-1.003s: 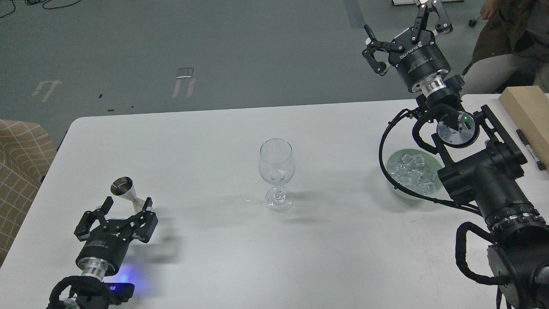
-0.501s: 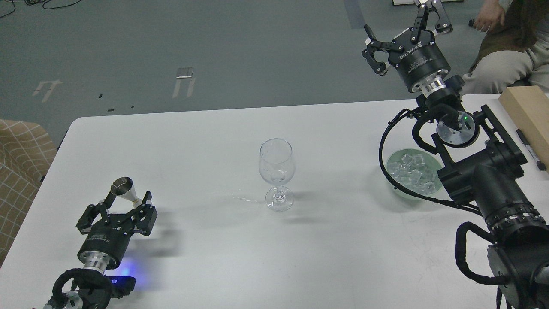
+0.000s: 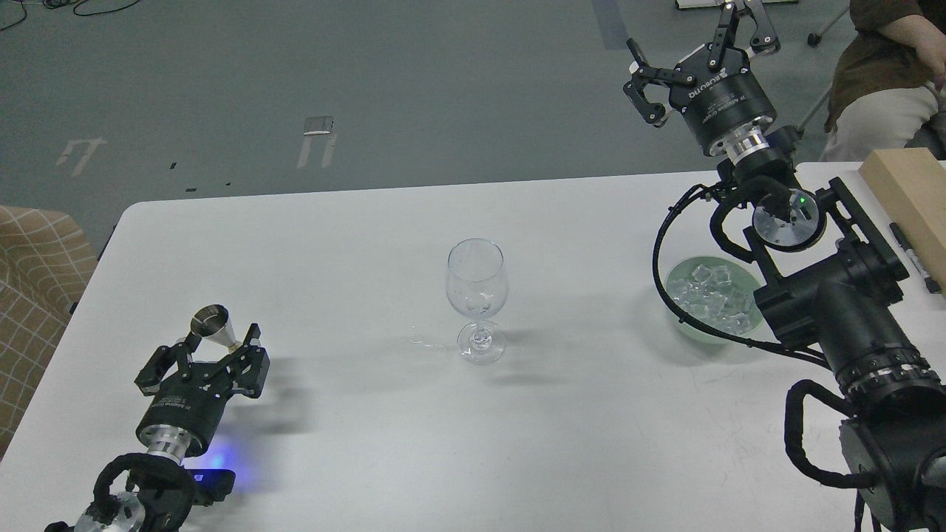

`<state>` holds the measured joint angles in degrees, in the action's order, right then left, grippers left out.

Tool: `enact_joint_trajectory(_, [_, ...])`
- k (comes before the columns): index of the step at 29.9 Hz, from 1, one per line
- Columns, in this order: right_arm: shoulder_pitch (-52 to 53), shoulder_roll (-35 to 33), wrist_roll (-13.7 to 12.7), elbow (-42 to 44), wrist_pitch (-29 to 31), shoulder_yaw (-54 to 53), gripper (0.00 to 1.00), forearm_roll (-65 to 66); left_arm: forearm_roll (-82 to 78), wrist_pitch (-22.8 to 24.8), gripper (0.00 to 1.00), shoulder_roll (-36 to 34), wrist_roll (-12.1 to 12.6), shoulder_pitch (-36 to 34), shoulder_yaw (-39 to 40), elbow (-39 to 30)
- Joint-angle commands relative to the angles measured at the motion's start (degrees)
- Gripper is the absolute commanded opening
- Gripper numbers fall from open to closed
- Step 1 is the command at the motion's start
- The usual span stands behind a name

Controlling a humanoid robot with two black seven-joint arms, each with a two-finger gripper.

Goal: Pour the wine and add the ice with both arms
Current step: 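Close the left gripper on the silver jigger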

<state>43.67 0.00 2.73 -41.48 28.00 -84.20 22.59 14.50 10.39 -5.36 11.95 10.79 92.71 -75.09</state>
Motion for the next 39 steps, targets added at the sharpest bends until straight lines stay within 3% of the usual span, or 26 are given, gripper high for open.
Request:
enact_joint_trajectory(1, [0.1,0.0,0.0,0.4,0.0,0.0,1.0,0.0,0.0,0.2,0.7,0.0,0.1,-0.2,-0.1,0.6])
enact_joint_trajectory(26, [0.4,0.0,0.1,0.8,0.0,0.1,1.0,0.0,0.1,0.3,0.53,0.0,0.0,-0.9,0.0,1.5])
enact_joint_trajectory(39, [0.5,0.0,0.1,1.1,0.0,0.1,1.0,0.0,0.0,0.2,0.37,-0.1,-0.4,-1.0,0.0,1.5])
